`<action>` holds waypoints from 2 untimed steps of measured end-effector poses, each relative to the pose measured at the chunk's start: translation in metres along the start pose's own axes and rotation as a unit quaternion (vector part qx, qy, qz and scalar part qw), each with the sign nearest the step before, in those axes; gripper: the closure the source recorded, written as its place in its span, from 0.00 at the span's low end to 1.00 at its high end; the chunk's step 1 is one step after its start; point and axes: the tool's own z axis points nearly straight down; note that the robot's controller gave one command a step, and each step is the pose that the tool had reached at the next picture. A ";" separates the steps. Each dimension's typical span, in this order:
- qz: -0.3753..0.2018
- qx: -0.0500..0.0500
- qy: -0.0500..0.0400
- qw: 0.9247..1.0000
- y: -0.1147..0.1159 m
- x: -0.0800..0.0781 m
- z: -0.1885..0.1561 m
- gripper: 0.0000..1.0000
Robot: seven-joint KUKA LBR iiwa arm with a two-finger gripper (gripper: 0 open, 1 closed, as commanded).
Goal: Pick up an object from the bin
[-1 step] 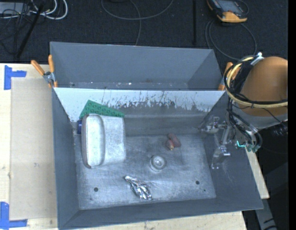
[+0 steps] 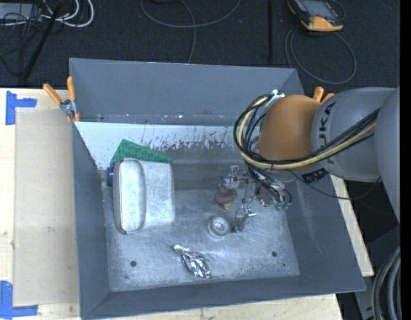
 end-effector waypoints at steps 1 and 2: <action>0.000 0.002 -0.004 1.000 -0.002 -0.002 -0.003 1.00; -0.015 0.002 0.006 1.000 0.004 -0.012 -0.148 1.00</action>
Offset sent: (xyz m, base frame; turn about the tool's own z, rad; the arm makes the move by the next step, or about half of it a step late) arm 0.0000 0.0000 0.0000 0.0000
